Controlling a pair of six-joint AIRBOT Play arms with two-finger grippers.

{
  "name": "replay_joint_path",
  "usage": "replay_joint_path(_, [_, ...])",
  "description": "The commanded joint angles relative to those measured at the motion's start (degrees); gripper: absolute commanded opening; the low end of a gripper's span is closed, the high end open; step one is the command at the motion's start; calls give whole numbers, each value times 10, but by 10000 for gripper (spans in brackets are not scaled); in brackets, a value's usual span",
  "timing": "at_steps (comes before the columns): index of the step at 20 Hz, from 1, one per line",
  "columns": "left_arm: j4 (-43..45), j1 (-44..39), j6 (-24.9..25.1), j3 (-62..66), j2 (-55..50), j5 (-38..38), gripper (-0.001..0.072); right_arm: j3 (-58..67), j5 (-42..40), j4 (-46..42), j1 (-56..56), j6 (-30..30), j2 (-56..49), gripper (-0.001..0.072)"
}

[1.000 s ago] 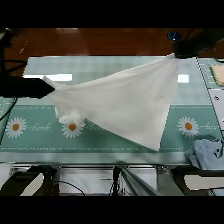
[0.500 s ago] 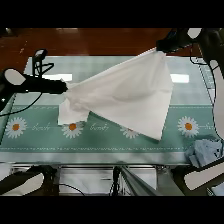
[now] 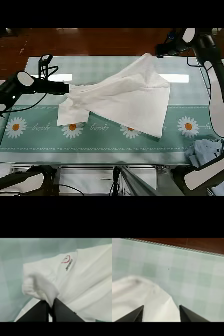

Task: Fold the shirts.

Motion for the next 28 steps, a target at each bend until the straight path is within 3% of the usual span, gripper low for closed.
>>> replay_joint_path(1, [-2, 0, 0, 0, -2, 2, 33, 0, 118, -82, -2, -7, 47, 528])
replay_joint_path(3, [-2, 0, 0, 0, -2, 2, 33, 0, 214, -227, -19, -12, 70, 524])
replay_joint_path(4, [-2, 0, 0, 0, -2, 1, 33, 0, 262, -229, -46, -4, 76, 509])
replay_joint_path(7, [-1, 0, 0, 0, -2, -4, 33, -31, 402, -92, -140, 17, 78, 506])
replay_joint_path(9, [-1, 0, 0, 0, -2, -4, 33, -93, 436, 23, -186, 17, 96, 505])
replay_joint_path(14, [-2, 0, 0, 0, -2, -1, 33, -399, 297, 80, -208, 17, 255, 509])
replay_joint_path(17, [-2, 0, 0, 0, -2, -2, 33, -592, 187, 178, -209, 7, 331, 550])
replay_joint_path(18, [-2, 0, 0, 0, -2, -2, 33, -641, 145, 220, -209, 1, 348, 594])
replay_joint_path(22, [-2, 0, 0, 0, -2, -4, 33, -760, 53, 329, -209, -35, 369, 596])
replay_joint_path(28, [-1, 0, 0, 0, -2, -9, 33, -825, 47, 334, -209, -55, 369, 596])
